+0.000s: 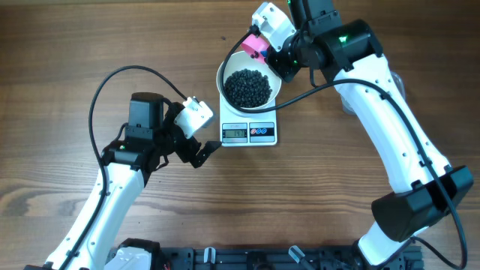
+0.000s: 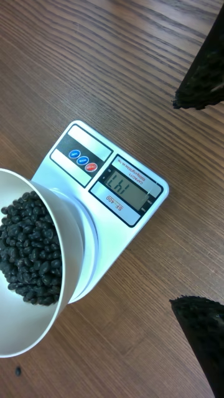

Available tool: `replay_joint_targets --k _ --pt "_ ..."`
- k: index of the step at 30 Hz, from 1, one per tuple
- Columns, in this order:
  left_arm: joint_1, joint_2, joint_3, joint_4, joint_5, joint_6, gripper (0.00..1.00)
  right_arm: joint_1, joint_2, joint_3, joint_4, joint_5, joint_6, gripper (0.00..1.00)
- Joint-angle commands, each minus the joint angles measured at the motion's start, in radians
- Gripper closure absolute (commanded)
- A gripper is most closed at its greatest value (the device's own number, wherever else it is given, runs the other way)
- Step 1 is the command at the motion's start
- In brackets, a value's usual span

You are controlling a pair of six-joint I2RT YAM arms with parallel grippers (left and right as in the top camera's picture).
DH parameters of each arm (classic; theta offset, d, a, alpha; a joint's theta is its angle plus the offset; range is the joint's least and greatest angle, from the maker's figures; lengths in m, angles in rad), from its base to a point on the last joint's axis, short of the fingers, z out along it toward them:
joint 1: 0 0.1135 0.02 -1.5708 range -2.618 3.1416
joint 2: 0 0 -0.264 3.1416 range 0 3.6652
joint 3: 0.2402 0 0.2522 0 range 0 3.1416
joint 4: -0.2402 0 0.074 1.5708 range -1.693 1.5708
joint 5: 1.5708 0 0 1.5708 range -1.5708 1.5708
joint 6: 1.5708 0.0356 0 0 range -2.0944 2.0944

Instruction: Scoop item into bowl and weigh 150g on scale

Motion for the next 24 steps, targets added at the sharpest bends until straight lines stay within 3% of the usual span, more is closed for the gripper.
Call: replay_joint_targets --k 1,24 --pt "0.004 0.003 -0.005 0.0 0.001 -0.006 0.0 0.002 -0.032 0.03 0.005 0.01 -0.02 0.96" --pt "0.004 0.003 -0.005 -0.001 0.001 -0.006 0.0 0.002 -0.032 0.03 0.036 0.01 -0.072 0.96"
